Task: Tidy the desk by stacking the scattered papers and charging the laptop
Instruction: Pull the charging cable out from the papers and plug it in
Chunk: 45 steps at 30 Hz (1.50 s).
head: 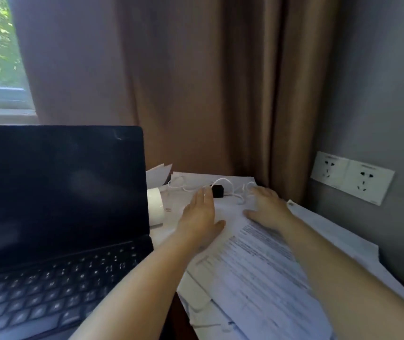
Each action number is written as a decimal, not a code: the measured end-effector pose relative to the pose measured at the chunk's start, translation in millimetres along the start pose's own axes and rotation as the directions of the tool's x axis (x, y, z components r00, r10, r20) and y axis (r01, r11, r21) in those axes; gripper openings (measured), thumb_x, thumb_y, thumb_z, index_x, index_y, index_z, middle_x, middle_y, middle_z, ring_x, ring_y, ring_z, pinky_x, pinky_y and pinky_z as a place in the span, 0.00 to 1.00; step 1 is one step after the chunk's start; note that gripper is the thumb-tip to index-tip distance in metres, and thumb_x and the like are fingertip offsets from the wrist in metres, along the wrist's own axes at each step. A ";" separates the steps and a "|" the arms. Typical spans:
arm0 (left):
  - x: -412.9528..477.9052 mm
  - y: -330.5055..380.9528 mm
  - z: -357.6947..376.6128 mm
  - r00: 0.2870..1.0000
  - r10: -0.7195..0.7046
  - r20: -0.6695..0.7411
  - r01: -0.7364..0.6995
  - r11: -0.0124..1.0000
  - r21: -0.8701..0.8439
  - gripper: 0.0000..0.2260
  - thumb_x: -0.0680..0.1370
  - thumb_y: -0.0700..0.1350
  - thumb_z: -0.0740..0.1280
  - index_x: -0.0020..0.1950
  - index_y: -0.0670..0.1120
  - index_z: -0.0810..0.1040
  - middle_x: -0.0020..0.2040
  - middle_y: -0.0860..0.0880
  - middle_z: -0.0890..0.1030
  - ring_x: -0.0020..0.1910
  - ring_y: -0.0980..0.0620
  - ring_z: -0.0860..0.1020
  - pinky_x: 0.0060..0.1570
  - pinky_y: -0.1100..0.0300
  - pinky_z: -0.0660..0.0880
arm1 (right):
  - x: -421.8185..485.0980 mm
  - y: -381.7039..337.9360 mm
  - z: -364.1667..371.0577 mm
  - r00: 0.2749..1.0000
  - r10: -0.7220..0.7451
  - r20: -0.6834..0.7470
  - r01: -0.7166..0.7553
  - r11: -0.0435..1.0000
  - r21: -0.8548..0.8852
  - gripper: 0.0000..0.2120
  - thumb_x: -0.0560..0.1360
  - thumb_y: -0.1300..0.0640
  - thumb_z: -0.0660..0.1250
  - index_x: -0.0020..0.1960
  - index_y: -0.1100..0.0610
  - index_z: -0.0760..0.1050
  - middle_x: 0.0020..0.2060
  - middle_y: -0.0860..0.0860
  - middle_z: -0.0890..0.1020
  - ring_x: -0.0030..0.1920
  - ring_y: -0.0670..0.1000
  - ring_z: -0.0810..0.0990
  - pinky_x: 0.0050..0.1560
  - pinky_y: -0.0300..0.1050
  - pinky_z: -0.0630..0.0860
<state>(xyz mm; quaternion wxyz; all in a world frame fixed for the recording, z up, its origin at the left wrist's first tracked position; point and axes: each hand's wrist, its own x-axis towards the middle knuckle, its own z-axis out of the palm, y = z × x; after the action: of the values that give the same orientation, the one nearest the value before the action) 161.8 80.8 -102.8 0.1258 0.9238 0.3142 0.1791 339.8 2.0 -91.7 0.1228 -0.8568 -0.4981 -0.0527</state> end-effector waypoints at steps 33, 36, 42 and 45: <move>63.5 8.6 -41.6 0.983 0.051 -0.176 -0.101 0.953 -0.287 0.13 0.78 0.48 0.67 0.56 0.41 0.71 0.48 0.45 0.79 0.48 0.43 0.76 0.43 0.55 0.70 | 22.8 -10.0 -58.3 0.936 -0.053 -0.348 0.197 0.897 0.396 0.04 0.74 0.59 0.68 0.42 0.54 0.75 0.32 0.48 0.78 0.37 0.50 0.76 0.37 0.42 0.69; 33.4 20.8 -84.4 0.973 0.049 -0.227 -0.117 0.948 -0.295 0.12 0.78 0.51 0.66 0.54 0.43 0.73 0.47 0.47 0.80 0.48 0.46 0.77 0.42 0.57 0.67 | -3.6 -8.6 -101.6 0.922 -0.031 -0.385 0.191 0.904 0.383 0.04 0.76 0.59 0.67 0.42 0.53 0.75 0.34 0.49 0.78 0.35 0.47 0.75 0.37 0.41 0.68; -27.8 47.7 -142.5 0.986 0.031 -0.165 -0.115 0.845 -0.523 0.12 0.77 0.49 0.68 0.52 0.41 0.74 0.45 0.45 0.84 0.42 0.50 0.84 0.46 0.52 0.81 | -58.9 -21.0 -169.6 0.919 -0.039 -0.393 0.189 0.917 0.350 0.07 0.76 0.61 0.64 0.41 0.54 0.76 0.41 0.56 0.81 0.42 0.51 0.76 0.39 0.40 0.66; -55.2 60.7 -151.7 0.993 0.034 -0.112 -0.094 0.802 -0.590 0.11 0.78 0.49 0.68 0.53 0.42 0.73 0.45 0.44 0.84 0.42 0.48 0.84 0.41 0.53 0.81 | -85.6 -24.7 -188.5 0.939 -0.052 -0.340 0.163 0.938 0.306 0.07 0.76 0.61 0.65 0.40 0.55 0.78 0.39 0.57 0.82 0.40 0.53 0.77 0.38 0.40 0.68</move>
<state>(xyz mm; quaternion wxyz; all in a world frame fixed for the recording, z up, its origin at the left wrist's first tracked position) 91.2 17.7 41.4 0.3875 0.8383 0.2165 0.3165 281.9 -107.8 75.8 0.3420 -0.7744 -0.5194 -0.1167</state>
